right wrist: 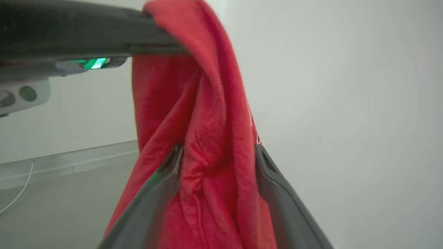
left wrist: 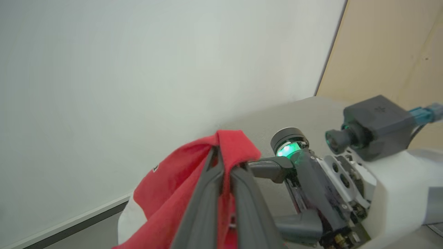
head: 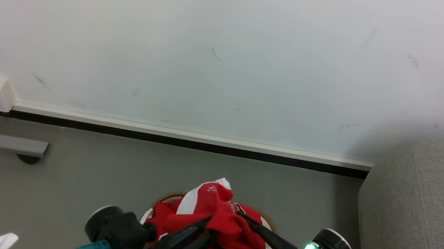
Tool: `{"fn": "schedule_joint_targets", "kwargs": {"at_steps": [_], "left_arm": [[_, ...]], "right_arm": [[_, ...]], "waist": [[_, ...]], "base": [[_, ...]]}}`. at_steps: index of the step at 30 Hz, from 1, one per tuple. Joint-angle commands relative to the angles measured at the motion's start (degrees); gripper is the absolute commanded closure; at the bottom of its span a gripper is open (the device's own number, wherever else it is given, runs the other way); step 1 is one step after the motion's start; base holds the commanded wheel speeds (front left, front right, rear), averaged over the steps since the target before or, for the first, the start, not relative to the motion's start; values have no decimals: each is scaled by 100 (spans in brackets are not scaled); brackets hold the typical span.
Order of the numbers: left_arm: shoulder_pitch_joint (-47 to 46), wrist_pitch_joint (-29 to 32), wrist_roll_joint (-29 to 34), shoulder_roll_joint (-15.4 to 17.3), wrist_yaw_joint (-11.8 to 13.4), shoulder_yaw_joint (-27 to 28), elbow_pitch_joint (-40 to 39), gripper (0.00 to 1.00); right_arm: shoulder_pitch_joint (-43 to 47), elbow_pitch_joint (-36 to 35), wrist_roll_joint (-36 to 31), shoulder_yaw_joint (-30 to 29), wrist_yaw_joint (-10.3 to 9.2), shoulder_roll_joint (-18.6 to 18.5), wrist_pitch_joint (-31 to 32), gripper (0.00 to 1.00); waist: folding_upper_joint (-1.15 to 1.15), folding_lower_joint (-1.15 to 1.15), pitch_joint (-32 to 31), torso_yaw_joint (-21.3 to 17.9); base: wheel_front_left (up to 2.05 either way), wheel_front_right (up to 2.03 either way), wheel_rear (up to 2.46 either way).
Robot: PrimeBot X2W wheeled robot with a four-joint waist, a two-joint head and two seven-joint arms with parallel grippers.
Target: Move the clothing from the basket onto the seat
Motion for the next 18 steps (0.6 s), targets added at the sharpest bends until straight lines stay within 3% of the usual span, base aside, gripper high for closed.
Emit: {"fn": "schedule_joint_targets", "kwargs": {"at_steps": [1, 3, 4, 5, 6, 9, 11, 12, 13, 14, 18], "left_arm": [[-27, 23, -82, -38, -25, -138, -124, 100], [-65, 31, -147, -44, -35, -275, -229, 100], [-84, 34, -159, -42, -39, -344, -277, 100], [-95, 34, -175, -42, -42, -394, -317, 100], [-101, 37, -179, -39, -44, -422, -349, 100], [-116, 25, -196, -1, -40, -450, -393, 98], [-112, -30, -166, 33, 4, -404, -349, 76], [-107, -43, -133, 47, 32, -386, -321, 64], [-97, -87, -117, 44, 55, -369, -296, 37], [-94, -121, -86, 41, 88, -346, -265, 0], [-139, -287, -4, -11, 195, -300, -60, 0]], "right_arm": [[-86, 130, 124, 100, -12, -9, 4, 0], [-102, 283, 296, 203, -12, 17, 4, 0], [-117, 352, 364, 238, -12, 29, 4, 61], [-119, 403, 472, 240, -12, 53, 4, 96], [-116, 426, 585, 281, -12, 76, 4, 100], [-119, 331, 782, 156, -12, 98, 3, 100], [-86, 224, 865, 34, -12, 95, 3, 100], [-67, 186, 873, -35, -12, 78, 3, 100], [-42, 153, 871, -92, -12, 63, 3, 100], [-15, 113, 873, -171, -12, 56, 3, 100], [102, -44, 806, -526, -12, -30, 3, 100]], "waist": [[0, 0, -17, 27], [0, 0, -28, 46], [0, 0, -33, 52], [0, 0, -38, 58], [0, 0, -42, 64], [0, 0, -51, 53], [0, 0, -47, 29], [0, 0, -45, 14], [0, 0, -41, -1], [0, 0, -35, -16], [0, 0, 8, -141]], "base": [[0, 0, 0], [0, 0, 0], [0, 0, 0], [0, 0, 0], [0, 0, 0], [0, 0, 0], [0, 0, 0], [0, 0, 0], [0, 0, 0], [0, 0, 0], [0, 0, 0]]}}
